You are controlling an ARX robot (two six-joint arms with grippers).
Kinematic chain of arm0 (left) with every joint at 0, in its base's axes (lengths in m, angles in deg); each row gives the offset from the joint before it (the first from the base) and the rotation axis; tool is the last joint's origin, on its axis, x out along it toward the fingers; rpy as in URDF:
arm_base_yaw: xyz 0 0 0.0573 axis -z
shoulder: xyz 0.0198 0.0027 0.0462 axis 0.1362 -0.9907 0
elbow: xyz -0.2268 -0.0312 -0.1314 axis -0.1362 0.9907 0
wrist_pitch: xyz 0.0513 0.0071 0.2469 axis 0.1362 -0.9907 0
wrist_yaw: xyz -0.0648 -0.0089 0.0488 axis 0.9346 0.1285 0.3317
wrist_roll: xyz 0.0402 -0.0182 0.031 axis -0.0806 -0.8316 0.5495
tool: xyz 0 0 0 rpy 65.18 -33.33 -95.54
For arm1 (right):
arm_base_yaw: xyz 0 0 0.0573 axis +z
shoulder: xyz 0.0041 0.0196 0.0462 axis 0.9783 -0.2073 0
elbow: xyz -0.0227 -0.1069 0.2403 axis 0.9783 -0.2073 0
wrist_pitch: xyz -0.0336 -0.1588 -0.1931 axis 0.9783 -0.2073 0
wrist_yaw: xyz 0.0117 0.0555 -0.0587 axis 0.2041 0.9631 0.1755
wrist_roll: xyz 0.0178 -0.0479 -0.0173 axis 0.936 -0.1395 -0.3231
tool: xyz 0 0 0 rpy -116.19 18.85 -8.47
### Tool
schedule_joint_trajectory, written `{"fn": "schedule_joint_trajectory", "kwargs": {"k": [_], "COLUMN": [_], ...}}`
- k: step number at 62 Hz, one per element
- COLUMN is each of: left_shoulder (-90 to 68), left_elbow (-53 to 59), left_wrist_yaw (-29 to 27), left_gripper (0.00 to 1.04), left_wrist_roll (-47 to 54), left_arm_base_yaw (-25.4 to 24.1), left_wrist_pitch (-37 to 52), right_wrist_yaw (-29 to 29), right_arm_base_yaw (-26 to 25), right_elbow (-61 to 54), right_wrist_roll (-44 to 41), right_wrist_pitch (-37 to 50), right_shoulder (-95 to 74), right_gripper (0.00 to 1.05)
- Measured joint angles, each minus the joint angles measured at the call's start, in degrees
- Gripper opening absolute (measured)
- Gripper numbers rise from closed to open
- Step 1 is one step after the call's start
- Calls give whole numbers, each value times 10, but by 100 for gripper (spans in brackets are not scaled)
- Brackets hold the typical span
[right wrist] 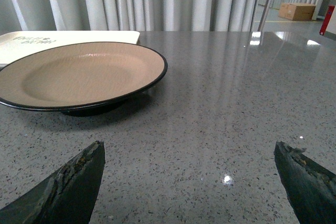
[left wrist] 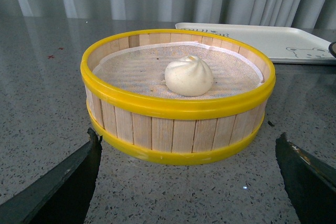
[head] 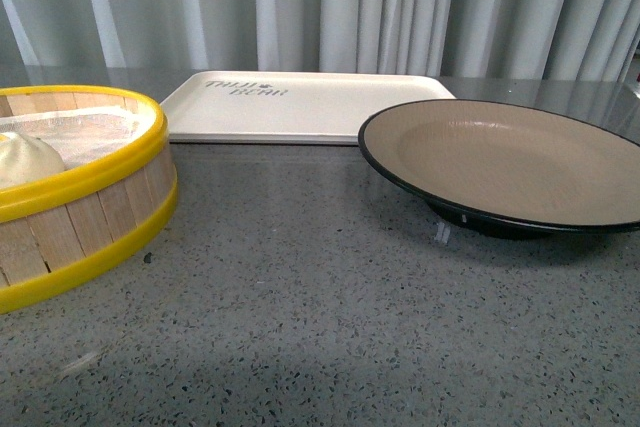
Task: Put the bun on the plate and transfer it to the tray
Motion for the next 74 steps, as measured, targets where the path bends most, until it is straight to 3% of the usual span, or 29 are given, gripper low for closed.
{"fn": "schedule_joint_trajectory", "kwargs": {"k": [71, 74], "left_shoulder": [0, -15], "left_elbow": [0, -9], "left_wrist_yaw": [0, -7], "left_gripper": [98, 98], "left_wrist_roll": [0, -14], "left_arm_base_yaw": [0, 0], "left_wrist_pitch": [0, -29], "right_wrist_yaw": [0, 0], "right_arm_base_yaw": [0, 0], "right_elbow": [0, 0], "right_wrist_roll": [0, 0], "right_wrist_pitch": [0, 0], "right_shoulder": [0, 0], "right_gripper": [96, 96]}}
